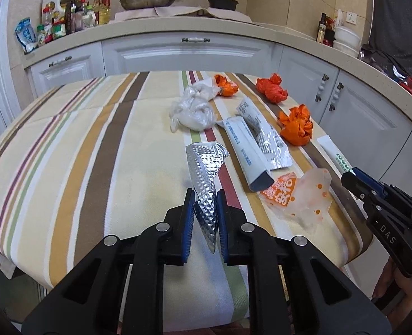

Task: Collect trash
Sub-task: 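Carry the tube and foil wrapper over the bin and open both tools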

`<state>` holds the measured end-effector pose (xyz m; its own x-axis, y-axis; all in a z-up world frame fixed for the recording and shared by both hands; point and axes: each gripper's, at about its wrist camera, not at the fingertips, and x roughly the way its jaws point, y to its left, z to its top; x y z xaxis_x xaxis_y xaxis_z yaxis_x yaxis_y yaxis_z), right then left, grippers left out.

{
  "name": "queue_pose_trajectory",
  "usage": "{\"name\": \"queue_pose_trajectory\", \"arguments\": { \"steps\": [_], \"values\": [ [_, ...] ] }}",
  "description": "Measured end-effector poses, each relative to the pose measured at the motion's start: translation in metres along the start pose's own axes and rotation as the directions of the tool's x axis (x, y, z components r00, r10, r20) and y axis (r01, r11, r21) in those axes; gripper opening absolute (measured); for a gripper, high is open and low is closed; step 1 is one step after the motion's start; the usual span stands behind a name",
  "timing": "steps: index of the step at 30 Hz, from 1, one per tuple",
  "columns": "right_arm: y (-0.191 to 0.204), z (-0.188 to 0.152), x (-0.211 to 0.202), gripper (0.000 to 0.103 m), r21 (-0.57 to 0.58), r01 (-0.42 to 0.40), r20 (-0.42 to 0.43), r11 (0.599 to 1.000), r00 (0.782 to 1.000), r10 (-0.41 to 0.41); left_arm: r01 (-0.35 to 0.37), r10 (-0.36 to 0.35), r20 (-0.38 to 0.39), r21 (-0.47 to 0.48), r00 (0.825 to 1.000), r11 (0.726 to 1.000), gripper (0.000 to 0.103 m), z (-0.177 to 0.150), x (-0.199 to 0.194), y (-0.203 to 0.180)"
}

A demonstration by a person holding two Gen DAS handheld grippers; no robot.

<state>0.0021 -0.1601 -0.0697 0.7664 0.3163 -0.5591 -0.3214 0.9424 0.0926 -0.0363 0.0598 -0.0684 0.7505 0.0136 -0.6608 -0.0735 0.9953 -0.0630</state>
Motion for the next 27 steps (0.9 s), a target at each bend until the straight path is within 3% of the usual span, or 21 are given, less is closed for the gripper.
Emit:
{"name": "queue_pose_trajectory", "arguments": {
  "steps": [5,12,20,27],
  "values": [
    [-0.005,0.004,-0.006,0.017,0.002,0.029,0.019,1.000,0.999,-0.029,0.003,-0.006,0.053,0.041,0.999,0.999,0.016,0.013,-0.008,-0.011],
    [-0.031,0.009,-0.018,0.017,0.034,0.102,0.043,0.994,0.994,-0.104,0.088,-0.096,0.064,0.120,0.993,0.989,0.015,0.031,-0.004,-0.048],
    [-0.079,0.009,-0.030,0.017,0.094,0.230,0.042,0.969,0.971,-0.235,0.203,-0.218,0.036,0.236,0.975,0.950,0.015,0.054,0.018,-0.121],
    [-0.129,0.005,-0.035,0.017,0.157,0.322,0.019,0.933,0.944,-0.329,0.270,-0.282,-0.013,0.329,0.959,0.905,0.015,0.063,0.045,-0.190]
  ]
}}
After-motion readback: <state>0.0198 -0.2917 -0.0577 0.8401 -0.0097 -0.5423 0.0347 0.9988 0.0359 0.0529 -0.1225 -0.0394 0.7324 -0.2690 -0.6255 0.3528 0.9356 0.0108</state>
